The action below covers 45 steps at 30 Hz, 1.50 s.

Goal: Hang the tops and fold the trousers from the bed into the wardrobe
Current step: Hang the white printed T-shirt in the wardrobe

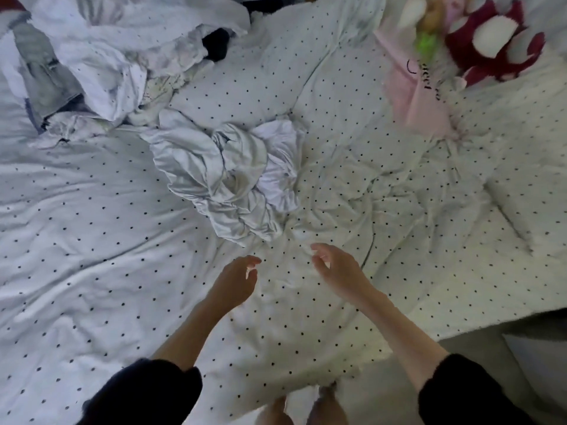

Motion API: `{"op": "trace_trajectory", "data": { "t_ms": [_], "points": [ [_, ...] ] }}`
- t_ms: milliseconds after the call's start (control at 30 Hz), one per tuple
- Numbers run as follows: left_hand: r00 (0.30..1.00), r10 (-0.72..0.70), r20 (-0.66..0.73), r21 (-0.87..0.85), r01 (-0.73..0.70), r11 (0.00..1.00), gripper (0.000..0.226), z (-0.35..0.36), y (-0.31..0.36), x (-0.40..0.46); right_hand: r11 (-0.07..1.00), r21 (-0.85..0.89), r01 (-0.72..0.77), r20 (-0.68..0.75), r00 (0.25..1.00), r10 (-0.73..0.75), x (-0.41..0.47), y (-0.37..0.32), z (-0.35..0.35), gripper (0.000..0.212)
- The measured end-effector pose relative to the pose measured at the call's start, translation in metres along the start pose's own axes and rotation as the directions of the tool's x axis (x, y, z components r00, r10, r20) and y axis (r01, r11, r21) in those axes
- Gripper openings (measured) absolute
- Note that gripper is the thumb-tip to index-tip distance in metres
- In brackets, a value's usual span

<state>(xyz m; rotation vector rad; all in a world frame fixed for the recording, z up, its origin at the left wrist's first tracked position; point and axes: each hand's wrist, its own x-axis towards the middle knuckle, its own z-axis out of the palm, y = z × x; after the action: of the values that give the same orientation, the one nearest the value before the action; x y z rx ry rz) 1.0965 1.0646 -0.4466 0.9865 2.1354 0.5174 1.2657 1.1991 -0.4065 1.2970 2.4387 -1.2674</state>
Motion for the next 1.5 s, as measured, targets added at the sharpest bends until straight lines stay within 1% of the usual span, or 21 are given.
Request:
{"op": "trace_trajectory", "data": {
  "t_ms": [133,267,367,467,533,633,733,800,867,933,967,1033,1067,1100,1133,1167,1200,1233,1333,1400,1500],
  "points": [
    [0.996,-0.087,-0.011,0.062,0.087,0.994,0.037,0.030,-0.008,0.084,0.996,-0.058,0.064,0.108,0.992,-0.058,0.110,0.036,-0.002,0.039],
    [0.991,-0.072,-0.116,0.213,0.096,0.972,0.045,0.053,-0.021,0.151,0.968,-0.168,0.185,0.204,0.968,-0.149,0.194,0.066,0.012,0.036],
    [0.992,-0.039,-0.124,0.419,0.088,0.904,0.056,0.067,-0.033,0.188,0.942,-0.222,0.252,0.265,0.945,-0.191,0.236,0.081,0.026,0.026],
    [0.992,0.028,-0.123,0.591,0.050,0.805,0.066,0.080,-0.049,0.210,0.931,-0.210,0.298,0.281,0.931,-0.234,0.261,0.091,0.041,0.028],
    [0.980,0.096,-0.176,0.633,0.038,0.773,0.049,0.084,-0.057,0.215,0.939,-0.154,0.307,0.269,0.928,-0.260,0.264,0.092,0.047,0.029],
    [0.987,-0.005,-0.160,0.483,0.083,0.872,0.011,0.083,-0.043,0.208,0.965,-0.032,0.260,0.233,0.941,-0.246,0.266,0.089,0.049,0.031],
    [0.986,-0.157,-0.061,0.291,0.168,0.942,0.017,0.075,-0.029,0.197,0.986,0.164,0.000,0.271,0.962,-0.045,0.267,0.083,0.049,0.036],
    [0.960,-0.231,0.157,0.139,0.210,0.968,0.018,0.059,-0.015,0.191,0.959,0.220,-0.177,0.396,0.915,0.078,0.265,0.074,0.046,0.042],
    [0.893,-0.250,0.375,0.041,0.253,0.967,0.017,0.046,-0.002,0.186,0.930,0.218,-0.297,0.521,0.841,0.146,0.261,0.065,0.047,0.040],
    [0.829,-0.271,0.489,0.077,0.268,0.960,0.017,0.042,0.005,0.182,0.921,0.185,-0.343,0.599,0.783,0.171,0.257,0.058,0.050,0.027],
    [0.815,-0.284,0.505,0.122,0.259,0.958,0.018,0.041,0.005,0.180,0.918,0.199,-0.343,0.597,0.785,0.164,0.256,0.055,0.053,0.019],
    [0.868,-0.263,0.421,0.130,0.229,0.965,0.020,0.040,0.000,0.178,0.912,0.230,-0.338,0.546,0.821,0.166,0.258,0.058,0.057,0.010],
    [0.926,-0.232,0.299,0.107,0.209,0.972,0.021,0.037,-0.006,0.177,0.932,0.197,-0.305,0.501,0.848,0.172,0.260,0.062,0.058,0.011],
    [0.976,-0.185,0.115,0.114,0.172,0.978,0.025,0.033,-0.015,0.176,0.963,0.116,-0.243,0.456,0.875,0.166,0.262,0.067,0.057,0.015],
    [0.989,-0.088,-0.121,0.166,0.108,0.980,0.030,0.026,-0.024,0.177,0.983,0.016,-0.181,0.417,0.895,0.158,0.265,0.073,0.055,0.021],
    [0.947,0.035,-0.320,0.262,0.053,0.964,0.040,0.020,-0.035,0.180,0.987,-0.071,-0.142,0.385,0.909,0.158,0.268,0.079,0.052,0.026],
    [0.888,0.120,-0.444,0.364,0.057,0.930,0.051,0.013,-0.046,0.185,0.983,-0.128,-0.131,0.362,0.917,0.169,0.268,0.083,0.048,0.026],
    [0.854,0.131,-0.504,0.417,0.108,0.902,0.061,0.005,-0.056,0.191,0.980,-0.162,-0.120,0.342,0.924,0.169,0.269,0.086,0.045,0.024],
    [0.851,-0.033,-0.524,0.390,0.274,0.879,0.069,-0.017,-0.073,0.214,0.973,-0.221,-0.061,0.279,0.953,0.123,0.271,0.079,0.042,0.025],
    [0.858,-0.103,-0.504,0.343,0.308,0.887,0.051,-0.018,-0.082,0.224,0.978,-0.210,0.016,0.205,0.978,0.028,0.273,0.063,0.046,0.020],
    [0.889,-0.013,-0.457,0.346,0.192,0.918,0.021,-0.007,-0.070,0.216,0.990,-0.051,0.130,0.098,0.987,-0.125,0.269,0.040,0.053,0.025]
  ]
}}
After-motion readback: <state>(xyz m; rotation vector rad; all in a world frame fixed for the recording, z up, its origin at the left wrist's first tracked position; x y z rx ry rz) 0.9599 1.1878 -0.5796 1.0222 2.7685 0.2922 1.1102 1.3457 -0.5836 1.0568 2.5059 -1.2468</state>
